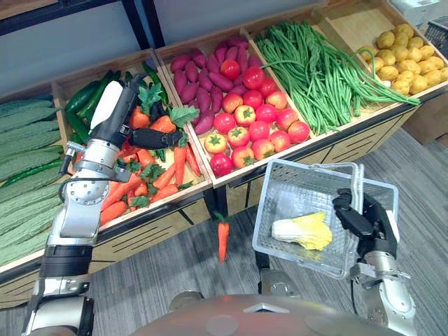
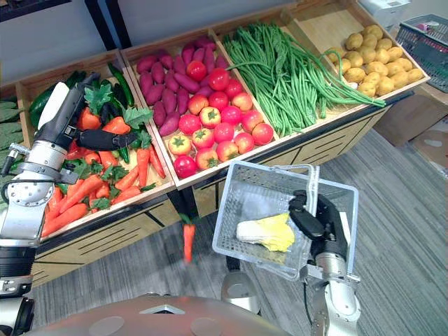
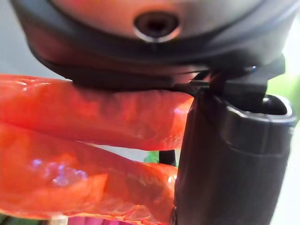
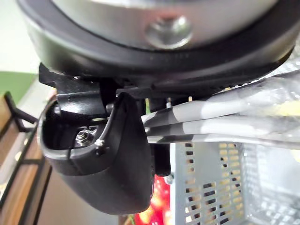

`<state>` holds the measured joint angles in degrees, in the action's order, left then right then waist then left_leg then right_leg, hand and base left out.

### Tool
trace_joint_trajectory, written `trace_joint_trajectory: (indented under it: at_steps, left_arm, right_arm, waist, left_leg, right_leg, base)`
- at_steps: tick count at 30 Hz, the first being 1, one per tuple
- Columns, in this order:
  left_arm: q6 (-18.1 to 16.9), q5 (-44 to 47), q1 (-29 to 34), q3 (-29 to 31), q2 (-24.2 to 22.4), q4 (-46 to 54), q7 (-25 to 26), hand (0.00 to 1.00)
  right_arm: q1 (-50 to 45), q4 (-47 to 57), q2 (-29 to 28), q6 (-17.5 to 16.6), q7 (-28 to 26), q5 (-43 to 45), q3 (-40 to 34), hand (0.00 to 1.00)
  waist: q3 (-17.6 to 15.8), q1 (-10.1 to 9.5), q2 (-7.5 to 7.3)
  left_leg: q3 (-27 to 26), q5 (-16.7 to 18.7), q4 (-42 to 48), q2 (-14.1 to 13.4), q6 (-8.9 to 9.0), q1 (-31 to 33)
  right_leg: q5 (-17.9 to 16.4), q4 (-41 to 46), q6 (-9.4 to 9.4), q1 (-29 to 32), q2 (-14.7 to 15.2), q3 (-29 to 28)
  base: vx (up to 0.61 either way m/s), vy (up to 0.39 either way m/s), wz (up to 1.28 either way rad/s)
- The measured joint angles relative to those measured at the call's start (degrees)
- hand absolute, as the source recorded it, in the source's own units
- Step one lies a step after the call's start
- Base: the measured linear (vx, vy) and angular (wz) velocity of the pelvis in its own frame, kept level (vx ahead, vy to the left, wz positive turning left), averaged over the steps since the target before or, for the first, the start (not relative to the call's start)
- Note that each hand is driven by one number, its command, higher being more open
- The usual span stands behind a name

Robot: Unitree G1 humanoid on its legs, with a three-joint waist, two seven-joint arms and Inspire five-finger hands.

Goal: Pick vegetable in the basket

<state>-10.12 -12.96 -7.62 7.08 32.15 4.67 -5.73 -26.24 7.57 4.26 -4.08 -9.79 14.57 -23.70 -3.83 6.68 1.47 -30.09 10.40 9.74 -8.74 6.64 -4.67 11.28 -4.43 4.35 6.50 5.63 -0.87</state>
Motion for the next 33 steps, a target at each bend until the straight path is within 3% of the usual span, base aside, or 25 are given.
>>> trace_joint_trajectory:
  at_steps: [5, 15, 23, 28, 33]
  left_arm:
    - [-0.9, 2.1, 1.1, -2.5, 0.0, 2.4, -0.4, 0.0]
    - [-0.9, 2.1, 0.9, -5.9, -3.4, 2.4, -1.1, 0.0]
    - [-1.0, 2.3, -2.1, -16.4, -8.7, 2.4, -2.2, 0.0]
    - [-1.2, 4.1, -7.0, -22.8, -12.8, 2.4, -2.4, 0.0]
    - [-1.3, 4.3, -8.7, -27.6, -15.5, 2.2, -2.4, 0.0]
  right_arm:
    - [1.3, 0.3, 1.2, 0.0, -0.9, 0.4, -1.0, 0.0]
    - [1.7, 3.2, 2.8, 0.0, -2.3, 0.4, -2.1, 0.0]
    - [1.3, 7.4, 4.1, 1.1, -5.7, 1.5, 0.6, 0.0]
    - [-0.5, 12.8, 7.5, 1.7, -10.2, 1.7, 3.1, 0.0]
    - [-0.7, 13.6, 7.5, 1.7, -11.1, 2.9, 4.5, 0.0]
  waist:
    - [1.7, 0.56, -1.36]
    - [1.8, 2.39, -1.44]
    - [1.8, 3.21, -1.37]
    - [1.8, 5.0, -1.15]
    - [1.8, 6.68, -0.93]
  left_leg:
    - [-2.3, 1.3, 1.5, -0.9, 0.51, -0.9]
    - [-4.1, 3.4, 4.1, -1.9, 0.78, -0.9]
    - [-6.8, 5.4, 6.3, -2.7, 0.84, -1.7]
    - [-9.3, 7.3, 8.9, -3.5, 0.85, -1.4]
    - [-10.4, 8.3, 10.3, -4.3, 1.1, -1.6]
  right_leg:
    - [0.0, 0.0, -0.01, 0.1, -1.0, -2.4]
    - [0.1, 0.2, 0.13, 0.3, -1.8, -4.3]
    - [0.2, 0.5, 0.26, 0.5, -2.6, -7.2]
    - [0.4, 1.2, 0.61, 2.0, -3.3, -9.9]
    - [0.5, 1.4, 0.77, 2.4, -4.1, -11.2]
  base:
    - [-0.03, -0.023, -0.23]
    - [-0.02, -0.014, -0.12]
    - [-0.03, 0.002, -0.18]
    - [-0.02, 0.014, -0.26]
    - [0.0, 0.0, -0.19]
